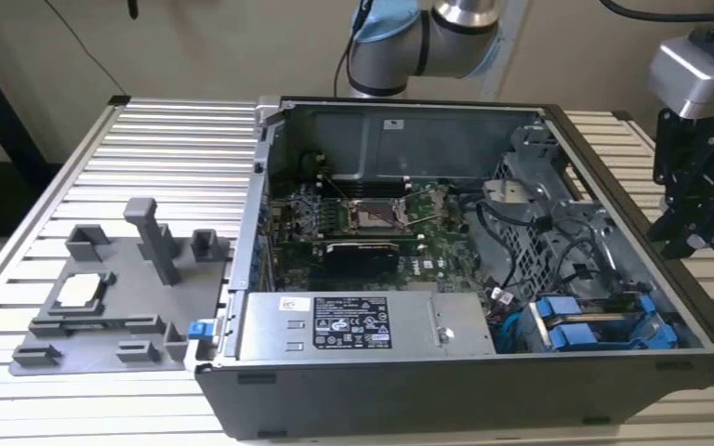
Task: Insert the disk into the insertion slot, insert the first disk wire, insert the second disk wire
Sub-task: 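Insert the first disk wire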
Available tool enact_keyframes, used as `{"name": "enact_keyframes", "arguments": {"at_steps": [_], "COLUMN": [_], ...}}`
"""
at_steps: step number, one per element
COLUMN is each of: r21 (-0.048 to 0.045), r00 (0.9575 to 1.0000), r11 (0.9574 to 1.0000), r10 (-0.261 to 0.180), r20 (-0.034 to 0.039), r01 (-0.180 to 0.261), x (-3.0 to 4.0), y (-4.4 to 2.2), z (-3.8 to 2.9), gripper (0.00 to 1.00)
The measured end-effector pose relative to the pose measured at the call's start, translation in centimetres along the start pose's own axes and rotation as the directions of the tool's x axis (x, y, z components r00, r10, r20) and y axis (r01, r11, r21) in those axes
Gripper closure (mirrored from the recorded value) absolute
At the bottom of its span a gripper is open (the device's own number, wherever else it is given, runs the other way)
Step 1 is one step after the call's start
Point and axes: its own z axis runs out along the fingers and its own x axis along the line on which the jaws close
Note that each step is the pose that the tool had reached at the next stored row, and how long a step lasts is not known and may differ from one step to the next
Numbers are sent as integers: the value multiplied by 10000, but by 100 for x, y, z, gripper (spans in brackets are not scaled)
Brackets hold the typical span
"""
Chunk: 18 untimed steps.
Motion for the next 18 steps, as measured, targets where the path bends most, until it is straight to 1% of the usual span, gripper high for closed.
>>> {"name": "enact_keyframes", "arguments": {"at_steps": [4, 7, 10, 12, 18], "r21": [0, 0, 0, 0, 0], "r00": [10000, 10000, 10000, 10000, 10000], "r11": [10000, 10000, 10000, 10000, 10000], "r10": [-1, 0, 2, 3, 3], "r20": [-4, -2, -2, -3, -3], "r01": [1, 0, -2, -3, -3], "x": [-12, -56, -128, -189, -355], "y": [-1, -2, -2, 2, 29], "z": [-3, 0, 4, 6, 10], "gripper": [74, 74, 74, 74, 74]}}
